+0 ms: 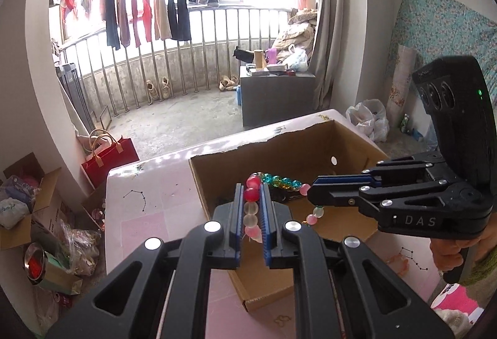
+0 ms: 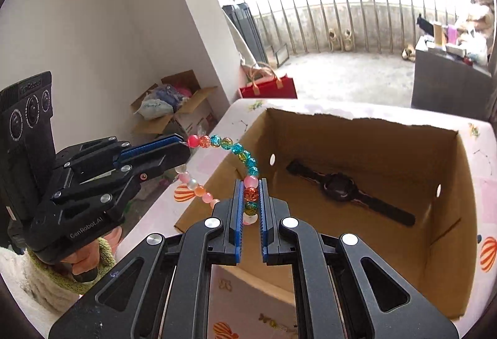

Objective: Organize jewelry
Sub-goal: 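Carry the necklace with the right tool into the box and open it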

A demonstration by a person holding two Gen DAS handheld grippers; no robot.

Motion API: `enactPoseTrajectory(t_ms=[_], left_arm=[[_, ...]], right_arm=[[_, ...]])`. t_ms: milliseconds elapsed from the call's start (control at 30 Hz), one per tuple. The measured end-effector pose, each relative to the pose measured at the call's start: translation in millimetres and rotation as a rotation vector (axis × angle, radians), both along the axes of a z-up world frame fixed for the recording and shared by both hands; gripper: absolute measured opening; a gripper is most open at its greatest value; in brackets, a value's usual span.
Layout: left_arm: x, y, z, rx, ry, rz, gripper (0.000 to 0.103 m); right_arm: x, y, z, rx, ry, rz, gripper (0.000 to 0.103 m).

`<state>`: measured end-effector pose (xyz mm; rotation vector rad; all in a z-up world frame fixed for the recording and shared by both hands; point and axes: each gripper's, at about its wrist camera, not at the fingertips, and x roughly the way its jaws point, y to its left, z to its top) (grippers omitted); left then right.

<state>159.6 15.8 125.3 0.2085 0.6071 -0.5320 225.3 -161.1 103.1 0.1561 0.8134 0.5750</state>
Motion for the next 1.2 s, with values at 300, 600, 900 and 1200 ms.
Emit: enactPoseTrajectory(t_ms=[300,600,900,1200], left_arm=[[64,-30,-56,0.200,0.171,-0.001,0.010],[68,-32,-70,0.261,0.187,0.018,0.013],[43,-5,-34,0.119,0.133,0.053,0.020],[-17,53,-20,-0.042,0.110,0.159,0.039]], right_arm=[[76,22,-63,-0.072,0.375,0.076,0.008],[85,19,-73,-0.010,0.443,0.072,0.008],[47,-22,-44,0.059,0.314,0.017,0.015],[-36,-68,-7,0.177,0.144,-0.084,0.033]])
